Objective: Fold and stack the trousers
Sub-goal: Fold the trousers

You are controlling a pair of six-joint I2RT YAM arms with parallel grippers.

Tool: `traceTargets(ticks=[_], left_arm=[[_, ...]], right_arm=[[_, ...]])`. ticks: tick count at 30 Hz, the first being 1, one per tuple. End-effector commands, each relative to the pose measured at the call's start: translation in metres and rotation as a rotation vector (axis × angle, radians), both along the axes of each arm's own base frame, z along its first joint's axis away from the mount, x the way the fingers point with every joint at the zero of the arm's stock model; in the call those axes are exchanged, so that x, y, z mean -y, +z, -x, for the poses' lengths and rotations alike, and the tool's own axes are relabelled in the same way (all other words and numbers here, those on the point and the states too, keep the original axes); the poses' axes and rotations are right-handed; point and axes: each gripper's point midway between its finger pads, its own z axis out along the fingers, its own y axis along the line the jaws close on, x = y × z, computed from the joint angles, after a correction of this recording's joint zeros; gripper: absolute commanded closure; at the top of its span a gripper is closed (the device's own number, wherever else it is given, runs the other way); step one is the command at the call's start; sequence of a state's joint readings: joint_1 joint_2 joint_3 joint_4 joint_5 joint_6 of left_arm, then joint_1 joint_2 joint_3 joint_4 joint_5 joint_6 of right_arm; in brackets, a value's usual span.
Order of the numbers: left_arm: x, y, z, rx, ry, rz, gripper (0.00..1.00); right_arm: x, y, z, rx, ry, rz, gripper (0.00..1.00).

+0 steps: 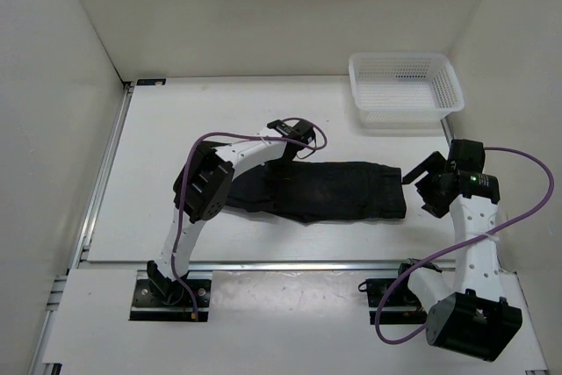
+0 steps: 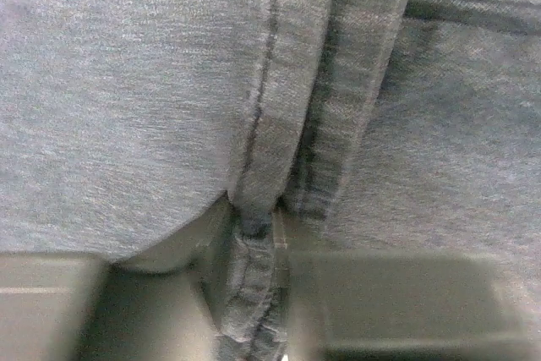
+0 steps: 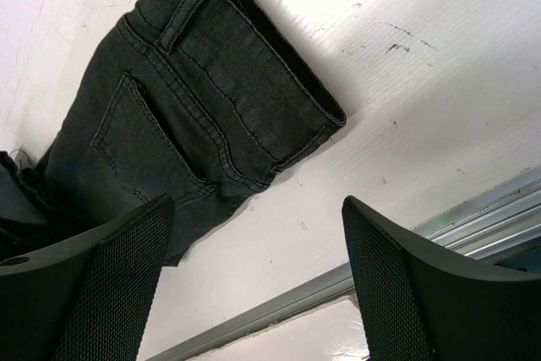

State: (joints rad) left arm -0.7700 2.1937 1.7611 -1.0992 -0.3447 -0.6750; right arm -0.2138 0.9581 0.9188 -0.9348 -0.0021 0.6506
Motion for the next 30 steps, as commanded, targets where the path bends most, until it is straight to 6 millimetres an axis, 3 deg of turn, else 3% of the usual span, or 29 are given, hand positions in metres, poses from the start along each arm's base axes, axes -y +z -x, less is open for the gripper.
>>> traceTargets(ticks=[1,3,7,11,18,23,28,29,30], left_arm=[[-0.003,0.013,-0.001,0.031,-0.007,-0.007,0.74],[-0.005,0.013,0.001,0.023,-0.007,-0.015,0.90],[-0.011,0.037,0.002,0.056,-0.004,-0.013,0.90],[-0.013,0.081,0.005,0.105,-0.055,0.041,0.90],[-0.020,0.111,0.025,0.074,-0.156,0.092,0.90],[-0.018,0.106,0.038,0.023,-0.224,0.097,0.90],[-0.004,0.072,0.049,-0.052,-0.253,0.109,0.90],[0.004,0.065,0.057,-0.088,-0.270,0.133,0.82],[0.004,0.059,0.061,-0.114,-0.271,0.133,0.39]], right_arm=[[0.001,0.001,0.000,0.009,0.010,0.012,0.15],[0.001,0.001,0.000,0.009,0.010,0.012,0.15],[0.001,-0.002,0.001,0.000,0.010,0.010,0.15],[0.001,0.000,0.002,0.011,0.010,0.012,0.15],[0.002,0.003,0.000,0.021,0.008,0.017,0.15],[0.000,0.001,0.001,0.014,-0.003,-0.002,0.15],[0.000,0.001,0.001,0.014,-0.003,-0.002,0.15],[-0.001,0.002,0.001,0.023,-0.003,0.000,0.15],[-0.001,0.002,0.001,0.023,-0.003,0.000,0.15]])
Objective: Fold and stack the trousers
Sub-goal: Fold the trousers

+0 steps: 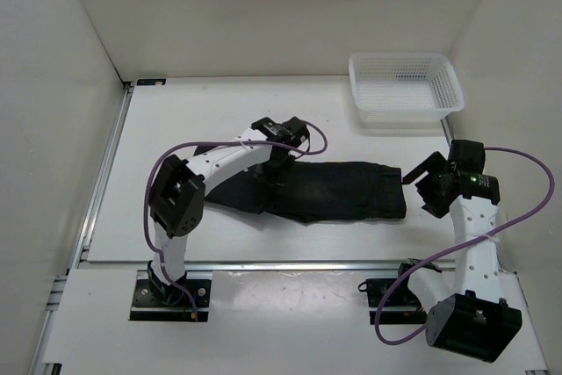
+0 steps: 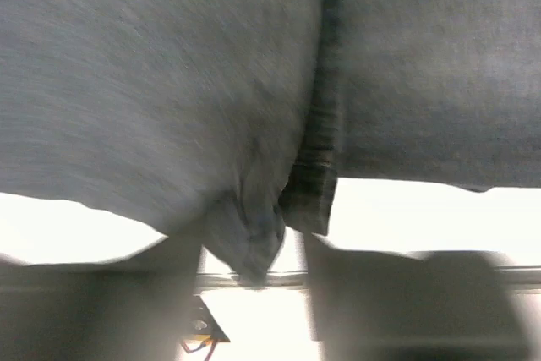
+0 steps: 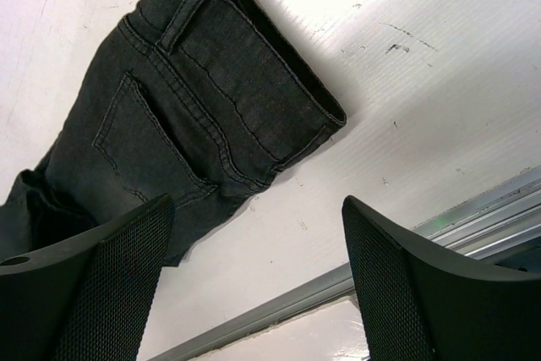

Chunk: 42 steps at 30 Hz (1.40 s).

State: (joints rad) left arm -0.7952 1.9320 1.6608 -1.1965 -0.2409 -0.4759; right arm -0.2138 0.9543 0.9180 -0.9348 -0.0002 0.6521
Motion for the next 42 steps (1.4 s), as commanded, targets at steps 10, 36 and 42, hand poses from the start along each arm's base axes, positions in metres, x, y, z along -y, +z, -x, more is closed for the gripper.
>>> traceTargets(ticks=[10,36,42], left_arm=[[0.037,0.037,-0.023,0.075,-0.034,0.113,0.08],[0.013,0.010,-0.064,0.121,0.205,0.108,0.90],[0.024,0.015,-0.066,0.099,0.195,0.213,0.90]], right_arm=[[-0.003,0.001,0.003,0.022,0.004,-0.009,0.15],[-0.005,0.005,0.004,0.033,0.019,-0.012,0.15],[-0.005,-0.001,0.005,0.023,0.011,-0.020,0.15]])
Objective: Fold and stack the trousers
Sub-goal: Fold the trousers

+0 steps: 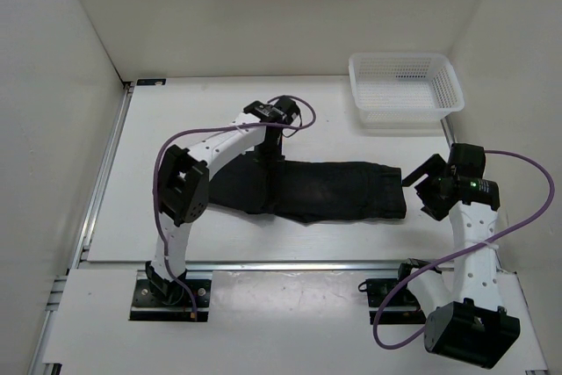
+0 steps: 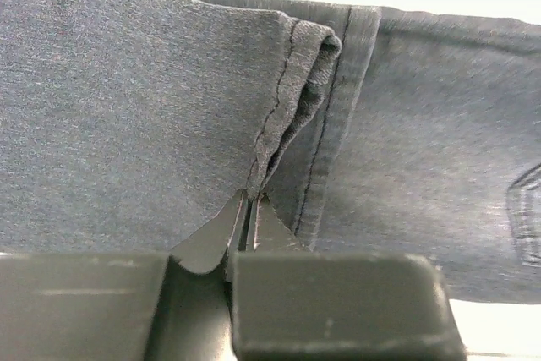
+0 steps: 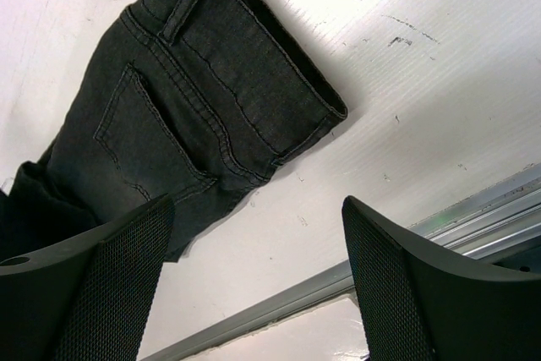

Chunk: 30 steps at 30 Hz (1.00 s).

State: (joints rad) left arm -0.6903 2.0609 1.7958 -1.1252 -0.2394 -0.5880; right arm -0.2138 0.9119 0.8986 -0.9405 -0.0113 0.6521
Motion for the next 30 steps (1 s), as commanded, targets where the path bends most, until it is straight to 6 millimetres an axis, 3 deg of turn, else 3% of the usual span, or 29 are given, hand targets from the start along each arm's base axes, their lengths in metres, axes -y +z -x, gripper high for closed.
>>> traceTargets(ticks=[1,4,5,6,8,9,11,13,14,18,19,21,22,24,25,26,27,28,29,30], left_arm=[[0.019,0.023,-0.005,0.045,-0.007,0.121,0.90],[0.024,0.021,-0.007,0.048,-0.002,0.148,0.87],[0.027,0.018,-0.005,0.031,-0.006,0.155,0.63],[0.030,0.012,-0.004,0.010,-0.026,0.159,0.48],[0.036,0.008,-0.002,-0.026,-0.082,0.167,0.42],[0.038,-0.001,0.003,-0.051,-0.099,0.146,0.31],[0.039,0.002,0.008,-0.051,-0.121,0.126,0.29],[0.034,-0.006,0.018,-0.070,-0.117,0.097,0.18],[0.032,-0.005,0.016,-0.053,-0.115,0.095,0.18],[0.026,-0.010,0.014,-0.038,-0.095,0.065,0.21],[0.024,0.002,0.014,-0.017,-0.085,0.074,0.22],[0.002,0.014,0.006,0.009,-0.036,0.066,0.28],[-0.008,0.034,0.002,0.048,-0.013,0.095,0.32],[-0.045,0.044,-0.009,0.072,0.040,0.094,0.47],[-0.060,0.059,-0.010,0.108,0.059,0.100,0.66],[-0.072,0.061,-0.011,0.112,0.075,0.096,0.75],[-0.099,0.055,-0.012,0.100,0.127,0.066,0.83],[-0.115,0.061,-0.012,0.118,0.163,0.059,0.89],[-0.140,0.059,-0.016,0.119,0.241,0.067,0.89],[-0.154,0.047,-0.008,0.084,0.275,0.069,0.89]], right_arm=[[-0.004,-0.002,-0.001,0.006,0.010,-0.022,0.15],[-0.004,-0.002,-0.001,0.006,0.010,-0.022,0.15],[-0.004,-0.002,-0.001,0.006,0.010,-0.022,0.15],[-0.004,-0.002,-0.001,0.006,0.010,-0.022,0.15],[-0.004,-0.002,-0.001,0.006,0.010,-0.022,0.15],[-0.004,-0.002,-0.001,0.006,0.010,-0.022,0.15],[-0.004,-0.002,-0.001,0.006,0.010,-0.022,0.15],[-0.003,-0.002,-0.001,0.006,0.018,-0.017,0.15],[-0.004,-0.005,0.000,-0.003,0.018,-0.019,0.15],[-0.003,-0.006,-0.002,-0.003,0.018,-0.019,0.15],[-0.003,-0.006,-0.002,-0.003,0.018,-0.019,0.15],[-0.003,-0.003,-0.002,0.009,0.018,-0.016,0.15],[-0.002,-0.004,-0.001,0.007,0.012,-0.007,0.15],[-0.001,-0.004,-0.001,0.006,0.029,0.003,0.15],[-0.001,-0.004,-0.001,0.006,0.029,0.003,0.15],[-0.003,-0.004,-0.001,0.008,0.045,-0.002,0.17],[-0.005,-0.007,0.001,0.002,0.060,-0.011,0.27],[-0.007,-0.007,-0.002,0.004,0.065,-0.018,0.47],[-0.007,-0.011,0.000,-0.006,0.065,-0.021,0.56],[-0.007,-0.010,-0.002,0.002,0.065,-0.019,0.62]])
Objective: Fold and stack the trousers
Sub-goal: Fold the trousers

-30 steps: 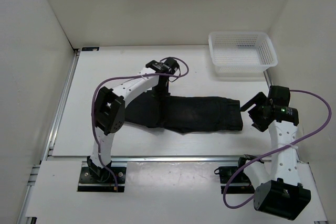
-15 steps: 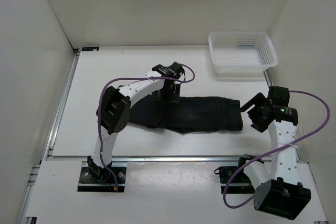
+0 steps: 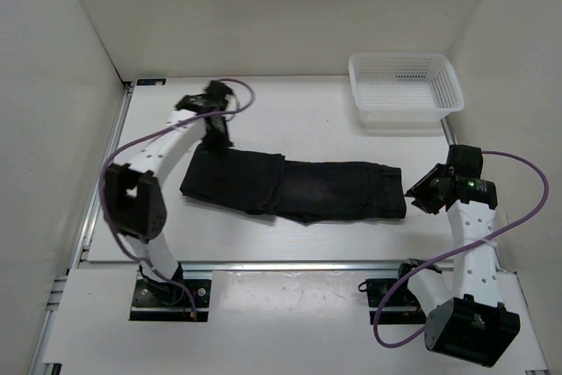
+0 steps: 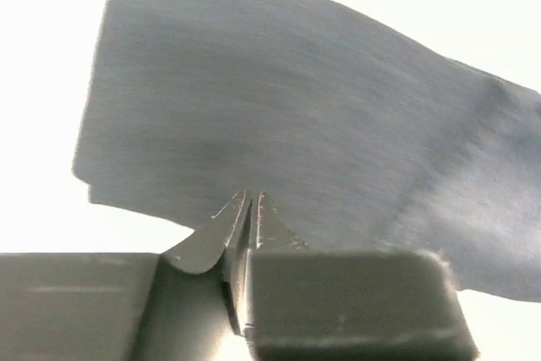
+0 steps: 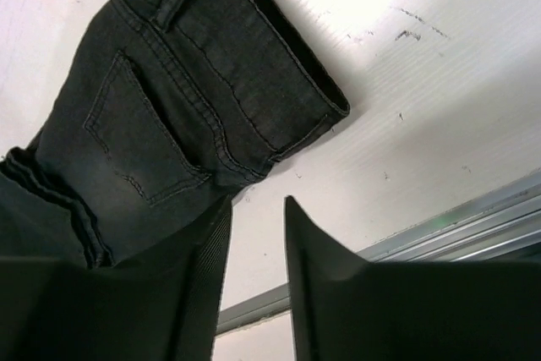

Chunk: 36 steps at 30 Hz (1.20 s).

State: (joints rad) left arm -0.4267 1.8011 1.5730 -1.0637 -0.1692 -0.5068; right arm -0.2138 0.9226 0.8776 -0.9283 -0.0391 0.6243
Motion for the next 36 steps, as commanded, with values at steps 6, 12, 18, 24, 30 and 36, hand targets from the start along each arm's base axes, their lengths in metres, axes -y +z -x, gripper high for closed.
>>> traceTargets(ticks=[6,12,18,24,30,36], left_arm=[[-0.118,-0.020,0.000,0.001,0.346,0.179,0.00],[-0.137,-0.045,-0.003,-0.040,0.354,0.194,0.02],[-0.136,-0.096,0.004,-0.183,0.381,0.249,0.08],[-0.123,-0.106,0.001,-0.207,0.358,0.270,0.73],[-0.154,-0.063,-0.009,-0.079,0.447,0.159,0.89],[-0.154,0.055,-0.019,0.177,0.446,0.068,0.89]], right_arm=[[-0.005,-0.007,0.001,0.010,0.031,-0.016,0.55],[-0.006,-0.008,0.001,0.003,0.045,-0.021,0.40],[-0.008,-0.008,-0.002,0.005,0.051,-0.031,0.37],[-0.007,-0.008,-0.004,0.014,0.052,-0.029,0.36],[-0.007,-0.010,-0.004,0.002,0.051,-0.032,0.36],[-0.006,-0.002,-0.008,0.013,0.052,-0.029,0.35]])
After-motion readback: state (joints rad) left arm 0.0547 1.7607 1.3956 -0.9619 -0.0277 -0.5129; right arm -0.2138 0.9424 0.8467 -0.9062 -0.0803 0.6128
